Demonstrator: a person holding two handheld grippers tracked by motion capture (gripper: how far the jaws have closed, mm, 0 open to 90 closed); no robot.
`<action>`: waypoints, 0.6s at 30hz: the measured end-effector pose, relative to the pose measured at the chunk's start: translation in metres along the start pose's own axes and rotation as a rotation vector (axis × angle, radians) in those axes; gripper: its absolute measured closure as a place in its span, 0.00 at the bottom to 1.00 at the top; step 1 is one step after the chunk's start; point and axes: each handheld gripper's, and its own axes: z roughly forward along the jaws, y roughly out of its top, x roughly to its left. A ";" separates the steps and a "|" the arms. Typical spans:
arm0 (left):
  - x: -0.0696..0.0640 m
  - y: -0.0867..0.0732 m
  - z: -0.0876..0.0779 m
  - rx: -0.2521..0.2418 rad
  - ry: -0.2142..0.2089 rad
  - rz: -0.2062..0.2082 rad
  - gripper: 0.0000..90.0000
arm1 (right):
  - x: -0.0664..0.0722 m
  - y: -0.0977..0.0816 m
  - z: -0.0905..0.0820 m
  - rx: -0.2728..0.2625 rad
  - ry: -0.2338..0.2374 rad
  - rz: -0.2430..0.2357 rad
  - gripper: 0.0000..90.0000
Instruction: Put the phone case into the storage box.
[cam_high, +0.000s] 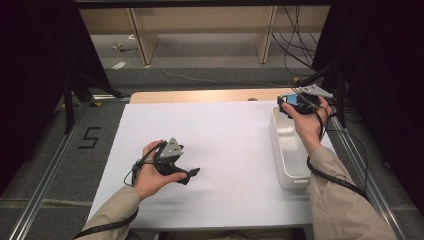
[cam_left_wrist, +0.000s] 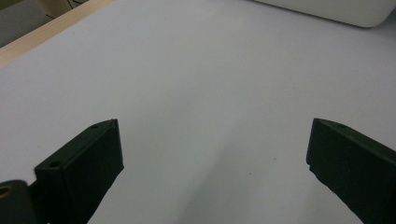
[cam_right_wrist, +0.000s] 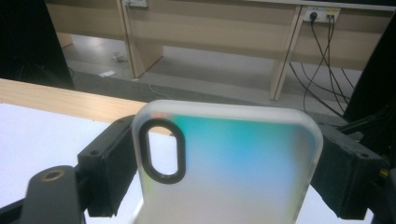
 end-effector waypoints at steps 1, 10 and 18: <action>0.000 0.000 0.000 -0.001 0.000 0.000 0.03 | 0.000 0.000 0.000 0.000 -0.001 0.000 0.20; 0.000 0.000 0.000 0.000 -0.001 0.000 0.03 | 0.000 -0.002 0.003 0.011 -0.002 -0.003 0.20; 0.000 0.000 0.000 0.001 -0.001 0.000 0.03 | 0.001 -0.003 0.005 0.017 -0.003 -0.008 0.20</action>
